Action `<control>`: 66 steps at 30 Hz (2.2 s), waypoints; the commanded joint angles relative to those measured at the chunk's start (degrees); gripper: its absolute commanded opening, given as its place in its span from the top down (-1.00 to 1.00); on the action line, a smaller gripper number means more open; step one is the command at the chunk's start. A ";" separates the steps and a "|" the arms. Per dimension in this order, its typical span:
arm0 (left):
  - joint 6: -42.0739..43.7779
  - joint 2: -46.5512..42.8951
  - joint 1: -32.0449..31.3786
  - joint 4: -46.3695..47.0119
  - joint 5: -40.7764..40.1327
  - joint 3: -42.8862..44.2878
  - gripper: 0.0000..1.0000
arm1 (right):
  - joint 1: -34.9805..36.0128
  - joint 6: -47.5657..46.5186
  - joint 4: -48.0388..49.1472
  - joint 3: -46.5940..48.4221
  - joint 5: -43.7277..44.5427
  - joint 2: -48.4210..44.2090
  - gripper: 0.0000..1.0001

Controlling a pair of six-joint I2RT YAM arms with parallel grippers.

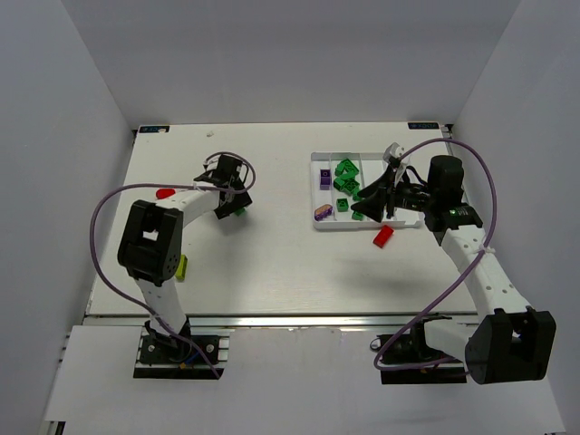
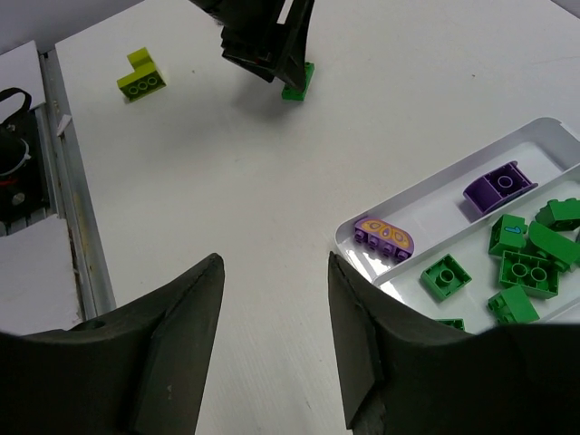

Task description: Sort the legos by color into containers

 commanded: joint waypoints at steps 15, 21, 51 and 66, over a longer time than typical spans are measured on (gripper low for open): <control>-1.62 14.30 -0.06 -14.29 -7.19 18.54 -0.43 | 0.09 -0.21 0.63 1.94 1.03 -1.90 -0.16; 0.84 15.35 -0.06 -14.90 -5.45 19.25 -0.25 | -0.08 -0.03 0.81 1.85 0.95 -2.08 -0.15; 18.34 10.86 -17.81 9.35 26.90 26.35 1.00 | -4.39 3.04 5.29 -0.43 0.59 -5.77 0.00; 17.99 31.35 -22.65 4.08 22.69 51.68 0.11 | -5.62 3.13 5.73 -0.79 1.83 -4.81 0.04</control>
